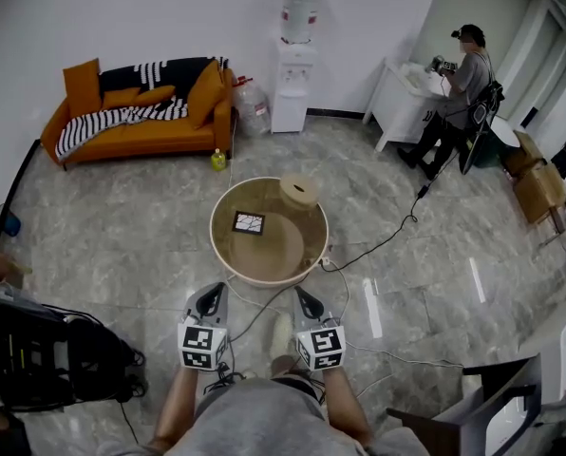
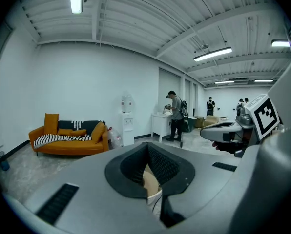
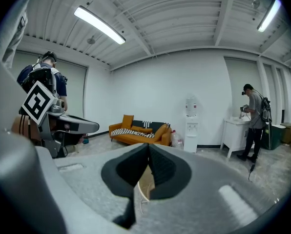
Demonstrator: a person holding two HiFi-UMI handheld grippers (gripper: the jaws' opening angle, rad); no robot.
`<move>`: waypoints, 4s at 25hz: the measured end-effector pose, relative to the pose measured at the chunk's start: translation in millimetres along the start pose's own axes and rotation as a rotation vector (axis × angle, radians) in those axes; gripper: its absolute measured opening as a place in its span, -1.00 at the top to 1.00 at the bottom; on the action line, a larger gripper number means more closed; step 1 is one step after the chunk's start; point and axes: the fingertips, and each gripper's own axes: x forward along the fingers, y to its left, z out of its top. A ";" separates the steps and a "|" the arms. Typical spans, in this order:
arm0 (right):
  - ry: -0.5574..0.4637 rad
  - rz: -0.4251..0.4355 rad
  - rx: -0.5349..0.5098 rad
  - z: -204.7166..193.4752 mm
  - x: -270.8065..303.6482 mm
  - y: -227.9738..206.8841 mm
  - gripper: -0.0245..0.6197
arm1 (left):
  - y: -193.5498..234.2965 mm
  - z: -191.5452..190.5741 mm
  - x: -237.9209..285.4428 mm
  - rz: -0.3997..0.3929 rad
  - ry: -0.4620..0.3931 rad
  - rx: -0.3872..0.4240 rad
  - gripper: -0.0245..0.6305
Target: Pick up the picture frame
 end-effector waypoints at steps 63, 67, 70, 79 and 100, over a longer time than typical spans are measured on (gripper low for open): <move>0.273 -0.047 0.224 -94.6 469.8 -199.6 0.92 | 208.6 -53.6 467.6 -0.185 0.311 -0.023 0.87; 0.300 -0.082 0.264 -136.5 491.3 -208.7 0.92 | 210.6 -87.6 492.1 -0.230 0.337 -0.009 0.87; 0.329 -0.100 0.283 -169.6 512.3 -210.6 0.92 | 222.8 -114.1 510.6 -0.243 0.353 -0.014 0.87; 0.389 -0.116 0.304 -247.9 549.7 -210.9 0.92 | 237.1 -188.4 543.8 -0.263 0.403 -0.047 0.87; 0.500 -0.091 0.332 -401.2 584.7 -181.5 0.92 | 249.0 -346.5 574.2 -0.267 0.490 -0.113 0.87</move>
